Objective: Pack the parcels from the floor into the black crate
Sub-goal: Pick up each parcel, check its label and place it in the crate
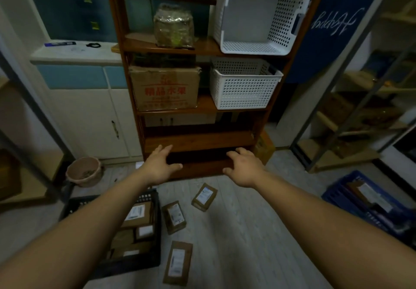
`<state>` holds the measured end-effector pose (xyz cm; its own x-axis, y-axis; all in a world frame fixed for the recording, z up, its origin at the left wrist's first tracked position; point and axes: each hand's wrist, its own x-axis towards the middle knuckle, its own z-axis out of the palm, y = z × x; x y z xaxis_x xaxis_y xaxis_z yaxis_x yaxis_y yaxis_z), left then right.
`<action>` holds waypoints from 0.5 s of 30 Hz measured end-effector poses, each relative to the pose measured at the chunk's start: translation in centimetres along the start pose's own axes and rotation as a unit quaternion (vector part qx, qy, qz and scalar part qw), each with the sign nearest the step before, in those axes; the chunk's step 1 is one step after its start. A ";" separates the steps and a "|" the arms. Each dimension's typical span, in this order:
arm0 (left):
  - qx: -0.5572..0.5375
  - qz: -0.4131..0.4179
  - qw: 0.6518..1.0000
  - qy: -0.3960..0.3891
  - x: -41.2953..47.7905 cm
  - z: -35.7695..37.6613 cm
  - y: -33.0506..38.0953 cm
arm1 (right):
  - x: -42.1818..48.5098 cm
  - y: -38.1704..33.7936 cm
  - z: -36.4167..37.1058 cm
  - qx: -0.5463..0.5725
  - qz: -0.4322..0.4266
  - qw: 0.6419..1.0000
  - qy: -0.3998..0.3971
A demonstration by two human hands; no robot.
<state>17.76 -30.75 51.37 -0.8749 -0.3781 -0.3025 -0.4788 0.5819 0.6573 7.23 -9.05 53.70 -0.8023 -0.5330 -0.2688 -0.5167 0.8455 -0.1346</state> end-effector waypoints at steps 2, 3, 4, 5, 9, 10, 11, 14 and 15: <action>0.000 -0.016 1.000 0.013 -0.5 1.4 -0.1 | 0.1 1.6 0.5 0.011 -0.001 1.000 -0.008; 0.000 -0.023 1.000 0.018 -0.5 2.1 -0.4 | 0.1 2.1 0.9 0.021 0.000 1.000 -0.012; -0.003 -0.031 0.999 0.018 -0.6 2.7 -0.8 | 0.2 2.5 1.3 0.031 0.000 0.999 -0.014; -0.007 -0.039 0.999 0.016 -0.6 3.1 -1.3 | 0.3 2.7 1.8 0.041 0.001 0.999 -0.018; -0.045 -0.065 0.997 -0.027 0.0 5.2 -4.3 | -0.3 3.3 5.0 0.094 0.021 0.994 -0.046; -0.047 -0.078 0.995 -0.045 0.5 6.0 -5.5 | -0.6 3.8 6.0 0.097 0.020 0.994 -0.053; -0.052 -0.088 0.993 -0.066 0.9 7.0 -6.7 | -0.7 4.3 7.0 0.095 0.017 0.993 -0.063; -0.064 -0.118 0.988 -0.078 0.2 10.1 -8.3 | -0.6 5.7 10.0 0.089 0.014 0.991 -0.098; -0.063 -0.121 0.988 -0.078 -0.2 11.1 -8.7 | -0.3 6.0 11.0 0.095 0.015 0.989 -0.114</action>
<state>21.29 -27.68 38.04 -0.7409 -0.3749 -0.5572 -0.6713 0.3899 0.6303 7.67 -3.51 42.44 -0.7167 -0.5050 -0.4811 -0.4106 0.8630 -0.2942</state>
